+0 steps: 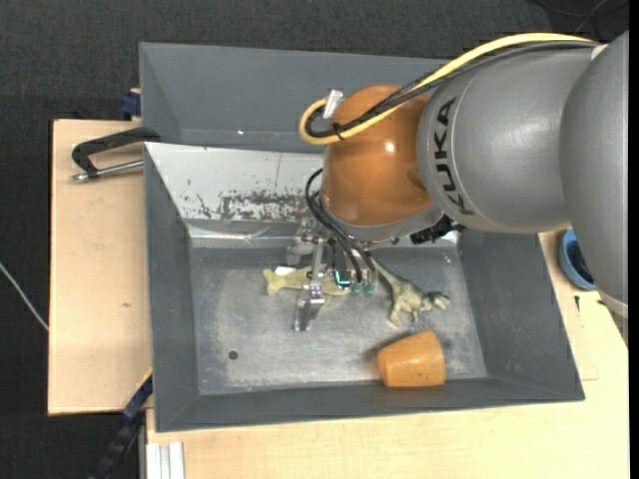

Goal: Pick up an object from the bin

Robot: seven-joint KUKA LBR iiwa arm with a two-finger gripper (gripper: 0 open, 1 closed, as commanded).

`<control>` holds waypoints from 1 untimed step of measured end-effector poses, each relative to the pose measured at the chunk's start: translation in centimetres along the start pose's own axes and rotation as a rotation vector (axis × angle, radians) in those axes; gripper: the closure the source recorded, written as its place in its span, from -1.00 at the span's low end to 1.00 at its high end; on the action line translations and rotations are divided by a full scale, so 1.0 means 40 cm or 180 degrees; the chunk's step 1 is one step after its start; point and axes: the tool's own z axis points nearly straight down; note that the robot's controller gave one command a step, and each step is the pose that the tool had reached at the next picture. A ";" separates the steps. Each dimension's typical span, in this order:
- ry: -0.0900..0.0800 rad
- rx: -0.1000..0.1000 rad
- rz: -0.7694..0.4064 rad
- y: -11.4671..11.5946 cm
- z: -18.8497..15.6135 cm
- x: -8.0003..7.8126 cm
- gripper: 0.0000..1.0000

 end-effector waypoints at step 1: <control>-0.0014 0.0008 0.0120 -0.126 0.189 -0.112 -1.00</control>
Offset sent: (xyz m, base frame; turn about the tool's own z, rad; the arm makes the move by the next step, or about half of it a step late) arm 0.0442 -0.0473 -0.0723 0.0339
